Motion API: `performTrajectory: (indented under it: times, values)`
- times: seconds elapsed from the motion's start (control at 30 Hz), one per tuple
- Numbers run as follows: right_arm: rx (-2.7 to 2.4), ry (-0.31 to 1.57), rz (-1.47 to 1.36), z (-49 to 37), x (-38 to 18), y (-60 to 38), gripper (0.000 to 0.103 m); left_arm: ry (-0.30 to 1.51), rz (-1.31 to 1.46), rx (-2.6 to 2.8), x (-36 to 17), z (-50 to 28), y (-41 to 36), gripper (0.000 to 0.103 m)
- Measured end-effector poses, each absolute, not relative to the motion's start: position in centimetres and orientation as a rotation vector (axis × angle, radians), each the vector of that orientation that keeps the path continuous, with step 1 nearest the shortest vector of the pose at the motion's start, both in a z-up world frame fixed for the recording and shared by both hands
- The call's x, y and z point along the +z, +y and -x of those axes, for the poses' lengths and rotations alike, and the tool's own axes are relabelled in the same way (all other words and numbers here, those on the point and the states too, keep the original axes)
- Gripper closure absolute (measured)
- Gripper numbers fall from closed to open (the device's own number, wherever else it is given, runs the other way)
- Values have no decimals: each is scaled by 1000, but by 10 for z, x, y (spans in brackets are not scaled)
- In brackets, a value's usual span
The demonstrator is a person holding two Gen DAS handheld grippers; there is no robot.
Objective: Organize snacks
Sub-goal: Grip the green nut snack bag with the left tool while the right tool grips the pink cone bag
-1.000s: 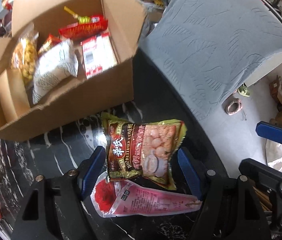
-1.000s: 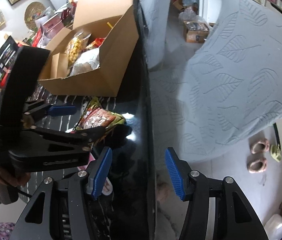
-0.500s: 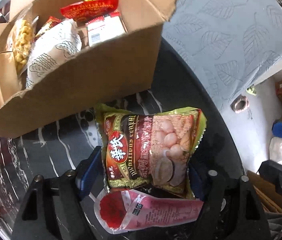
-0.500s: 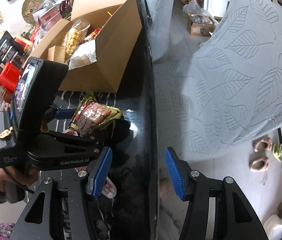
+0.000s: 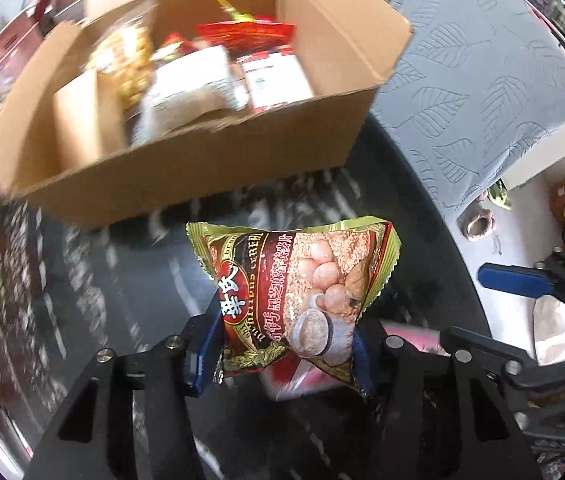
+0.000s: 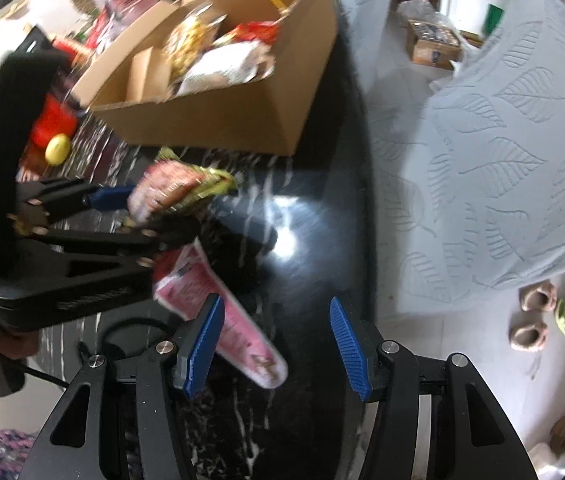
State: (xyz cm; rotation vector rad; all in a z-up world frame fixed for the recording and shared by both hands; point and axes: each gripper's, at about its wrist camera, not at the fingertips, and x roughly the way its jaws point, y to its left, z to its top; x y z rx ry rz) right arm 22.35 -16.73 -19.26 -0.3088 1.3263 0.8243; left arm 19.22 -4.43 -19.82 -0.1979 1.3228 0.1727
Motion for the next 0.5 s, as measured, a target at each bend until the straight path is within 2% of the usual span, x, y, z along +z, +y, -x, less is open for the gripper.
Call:
performTrajectory:
  times: [0.13,0.2,0.27,0.5]
  values:
    - [870,1343,355,-211,-202,-155,47,1328,233,220,-192,-168,-35,50]
    - [891,1339,388,-205,-207,-148,38,1329,252,240,-190,-157,-31,50]
    - [909,1312,437,-199,-210,-138,35,1327,267,260,-189,-148,-27,50]
    - [960,1301,568,-186,-229,-106,35,1329,326,333,-187,-123,-21,50]
